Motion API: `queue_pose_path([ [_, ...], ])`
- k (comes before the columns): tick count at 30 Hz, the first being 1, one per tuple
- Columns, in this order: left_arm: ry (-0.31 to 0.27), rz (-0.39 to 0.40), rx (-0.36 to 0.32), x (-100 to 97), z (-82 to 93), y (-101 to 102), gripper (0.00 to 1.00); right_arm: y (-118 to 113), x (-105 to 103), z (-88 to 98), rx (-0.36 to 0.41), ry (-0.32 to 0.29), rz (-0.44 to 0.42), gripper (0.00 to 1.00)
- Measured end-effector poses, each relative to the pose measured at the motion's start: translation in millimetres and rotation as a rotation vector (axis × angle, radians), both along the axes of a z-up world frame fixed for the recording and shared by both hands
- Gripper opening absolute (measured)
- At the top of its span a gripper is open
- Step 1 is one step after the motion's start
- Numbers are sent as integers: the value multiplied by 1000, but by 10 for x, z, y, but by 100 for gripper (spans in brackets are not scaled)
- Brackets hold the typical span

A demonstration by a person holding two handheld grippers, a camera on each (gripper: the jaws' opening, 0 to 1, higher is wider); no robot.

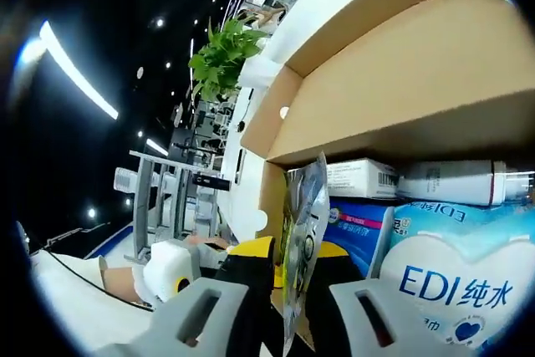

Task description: Operate the shoe box by opening the lid, removing the specified soft item, and placing it in the target area until the item is outside and the box remains undamaged.

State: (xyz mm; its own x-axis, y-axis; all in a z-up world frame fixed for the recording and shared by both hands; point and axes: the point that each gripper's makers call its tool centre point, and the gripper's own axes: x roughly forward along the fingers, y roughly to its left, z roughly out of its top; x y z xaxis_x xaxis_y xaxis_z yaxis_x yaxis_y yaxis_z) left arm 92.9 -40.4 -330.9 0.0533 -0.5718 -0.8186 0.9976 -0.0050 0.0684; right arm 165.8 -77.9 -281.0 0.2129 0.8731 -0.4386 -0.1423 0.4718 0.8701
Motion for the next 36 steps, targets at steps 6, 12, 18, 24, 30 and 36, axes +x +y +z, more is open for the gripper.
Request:
queue_pose_path([
  [6, -1, 0, -1, 0, 2, 0, 1, 12, -21, 35, -23, 0, 38, 1],
  [12, 2, -1, -2, -2, 3, 0, 1, 35, -23, 91, -11, -43, 61, 0],
  [18, 3, -1, -2, -2, -1, 2, 1, 37, -23, 135, 8, -40, 62, 0],
  [24, 4, 0, -3, -1, -4, 3, 1, -90, -39, 279, 16, -65, 102, 0],
  [30, 3, -2, -3, -1, -9, 2, 1, -276, -8, 410, 38, -70, 85, 0],
  [36, 4, -3, -3, -7, -12, 1, 1, -444, -5, 492, 53, -68, 62, 0],
])
